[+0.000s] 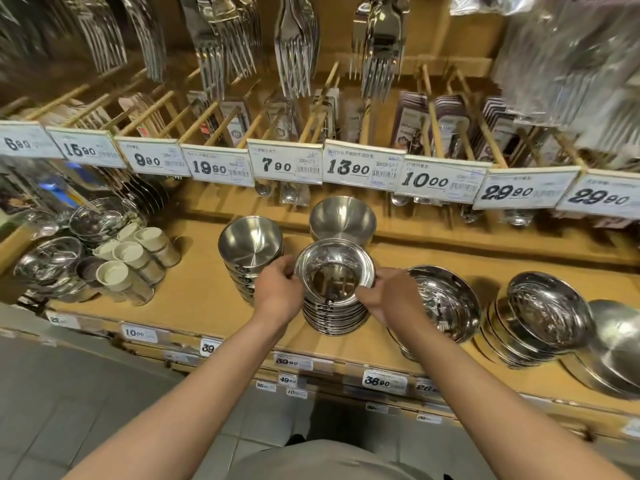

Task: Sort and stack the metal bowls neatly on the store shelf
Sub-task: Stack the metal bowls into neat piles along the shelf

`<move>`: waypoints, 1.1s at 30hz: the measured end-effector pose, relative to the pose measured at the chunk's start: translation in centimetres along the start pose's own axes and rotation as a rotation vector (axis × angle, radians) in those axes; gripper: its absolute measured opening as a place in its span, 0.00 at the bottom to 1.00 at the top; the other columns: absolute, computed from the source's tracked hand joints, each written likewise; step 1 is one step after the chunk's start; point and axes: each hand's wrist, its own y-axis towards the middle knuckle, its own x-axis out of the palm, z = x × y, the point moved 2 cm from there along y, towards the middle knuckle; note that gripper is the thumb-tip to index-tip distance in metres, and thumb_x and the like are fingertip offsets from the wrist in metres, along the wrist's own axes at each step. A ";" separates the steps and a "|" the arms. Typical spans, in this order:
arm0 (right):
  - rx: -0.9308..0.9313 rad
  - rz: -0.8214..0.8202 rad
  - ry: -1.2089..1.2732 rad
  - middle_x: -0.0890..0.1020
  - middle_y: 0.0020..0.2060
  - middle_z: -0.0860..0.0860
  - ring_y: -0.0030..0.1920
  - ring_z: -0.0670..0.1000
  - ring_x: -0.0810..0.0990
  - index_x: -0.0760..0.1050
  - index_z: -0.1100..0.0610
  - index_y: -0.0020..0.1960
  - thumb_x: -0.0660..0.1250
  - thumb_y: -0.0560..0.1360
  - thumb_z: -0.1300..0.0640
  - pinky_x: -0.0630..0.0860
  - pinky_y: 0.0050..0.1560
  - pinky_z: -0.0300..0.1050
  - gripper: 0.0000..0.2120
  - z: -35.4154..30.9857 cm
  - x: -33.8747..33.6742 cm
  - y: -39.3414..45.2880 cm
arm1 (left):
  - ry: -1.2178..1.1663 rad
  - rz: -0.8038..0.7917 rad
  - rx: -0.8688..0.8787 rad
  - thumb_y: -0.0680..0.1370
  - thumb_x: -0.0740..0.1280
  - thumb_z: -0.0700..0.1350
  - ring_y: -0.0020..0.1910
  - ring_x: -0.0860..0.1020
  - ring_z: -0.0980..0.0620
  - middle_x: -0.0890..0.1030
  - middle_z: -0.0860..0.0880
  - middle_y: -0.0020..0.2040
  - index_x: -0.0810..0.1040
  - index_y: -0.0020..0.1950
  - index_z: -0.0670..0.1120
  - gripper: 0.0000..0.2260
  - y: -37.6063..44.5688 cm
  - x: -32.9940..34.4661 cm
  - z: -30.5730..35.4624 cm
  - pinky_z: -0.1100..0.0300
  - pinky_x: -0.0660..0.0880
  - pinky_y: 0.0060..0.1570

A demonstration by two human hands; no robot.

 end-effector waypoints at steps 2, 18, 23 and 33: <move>0.001 -0.017 -0.043 0.74 0.27 0.49 0.28 0.47 0.72 0.80 0.63 0.60 0.71 0.76 0.55 0.69 0.31 0.37 0.17 -0.2 0.0 0.0 | 0.020 -0.002 0.012 0.81 0.63 0.34 0.59 0.80 0.50 0.83 0.50 0.60 0.77 0.70 0.43 0.18 0.0 0.0 -0.2 0.49 0.78 0.64; -0.113 0.079 0.179 0.85 0.55 0.57 0.55 0.59 0.83 0.80 0.60 0.58 0.69 0.80 0.51 0.79 0.61 0.58 0.13 -1.6 -6.7 4.3 | 0.019 0.071 0.133 0.79 0.69 0.41 0.46 0.78 0.64 0.82 0.59 0.46 0.79 0.53 0.54 0.08 -0.7 -2.0 3.6 0.68 0.73 0.44; 0.001 -0.020 0.269 0.83 0.49 0.54 0.50 0.56 0.84 0.77 0.59 0.54 0.72 0.78 0.50 0.83 0.56 0.54 0.14 -1.4 -4.2 11.6 | -0.085 0.033 0.100 0.79 0.69 0.41 0.50 0.81 0.55 0.84 0.55 0.49 0.81 0.54 0.52 0.08 0.0 -1.8 4.6 0.58 0.77 0.54; 0.105 -0.133 0.369 0.79 0.39 0.59 0.31 0.54 0.79 0.78 0.66 0.51 0.68 0.79 0.63 0.70 0.21 0.39 0.06 -0.5 -0.2 17.2 | -0.190 0.080 0.026 0.80 0.68 0.38 0.51 0.83 0.51 0.85 0.53 0.47 0.83 0.51 0.51 0.08 -0.4 -1.8 2.6 0.50 0.79 0.61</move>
